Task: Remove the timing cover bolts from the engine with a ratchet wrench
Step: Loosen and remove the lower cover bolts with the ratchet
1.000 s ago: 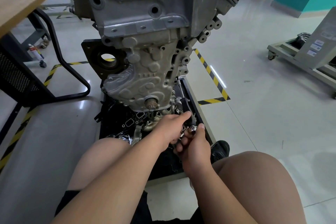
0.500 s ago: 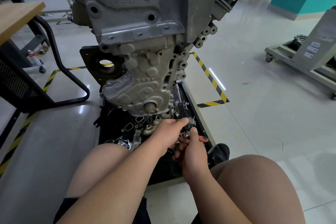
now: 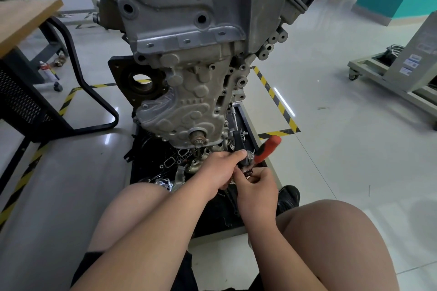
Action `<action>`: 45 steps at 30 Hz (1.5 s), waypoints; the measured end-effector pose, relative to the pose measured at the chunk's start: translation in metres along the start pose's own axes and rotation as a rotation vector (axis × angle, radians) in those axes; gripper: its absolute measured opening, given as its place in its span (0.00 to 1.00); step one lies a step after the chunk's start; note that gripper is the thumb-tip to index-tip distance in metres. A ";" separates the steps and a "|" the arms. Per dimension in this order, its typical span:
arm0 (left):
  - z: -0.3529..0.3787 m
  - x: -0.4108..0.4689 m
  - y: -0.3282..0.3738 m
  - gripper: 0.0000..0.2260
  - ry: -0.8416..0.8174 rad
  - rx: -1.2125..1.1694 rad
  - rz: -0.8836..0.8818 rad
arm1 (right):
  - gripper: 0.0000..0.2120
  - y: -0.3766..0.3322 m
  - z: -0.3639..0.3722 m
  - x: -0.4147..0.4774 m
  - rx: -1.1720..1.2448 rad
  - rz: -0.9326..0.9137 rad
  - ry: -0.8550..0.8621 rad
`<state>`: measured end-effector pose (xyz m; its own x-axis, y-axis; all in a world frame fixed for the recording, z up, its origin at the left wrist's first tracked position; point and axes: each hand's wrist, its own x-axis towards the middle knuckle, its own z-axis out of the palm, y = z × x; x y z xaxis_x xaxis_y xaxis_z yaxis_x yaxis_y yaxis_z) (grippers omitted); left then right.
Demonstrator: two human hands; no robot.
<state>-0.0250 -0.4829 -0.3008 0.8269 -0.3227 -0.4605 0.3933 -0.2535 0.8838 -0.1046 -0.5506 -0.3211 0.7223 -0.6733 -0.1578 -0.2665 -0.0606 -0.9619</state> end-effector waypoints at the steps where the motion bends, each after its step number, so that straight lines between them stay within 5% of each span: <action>1: 0.000 0.000 0.000 0.14 -0.009 -0.001 0.007 | 0.13 0.000 0.000 0.000 -0.008 -0.011 0.007; 18: 0.004 0.001 -0.001 0.21 -0.030 -0.010 -0.024 | 0.22 -0.003 0.004 -0.003 0.214 0.167 -0.072; 26: 0.004 0.002 -0.003 0.16 0.000 0.015 -0.046 | 0.26 -0.011 0.007 -0.002 0.696 0.658 -0.288; 31: 0.001 0.001 -0.004 0.13 0.019 0.018 -0.056 | 0.26 -0.013 0.007 -0.003 0.797 0.746 -0.353; 40: 0.002 0.000 -0.004 0.13 0.042 0.028 -0.063 | 0.25 -0.009 0.009 -0.002 0.788 0.716 -0.371; 45: 0.003 0.002 -0.003 0.12 0.066 0.054 -0.023 | 0.23 -0.002 0.009 -0.003 0.406 0.399 -0.204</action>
<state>-0.0260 -0.4855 -0.3046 0.8435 -0.2560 -0.4722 0.3914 -0.3092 0.8667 -0.1008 -0.5421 -0.3207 0.7349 -0.4291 -0.5252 -0.3063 0.4809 -0.8215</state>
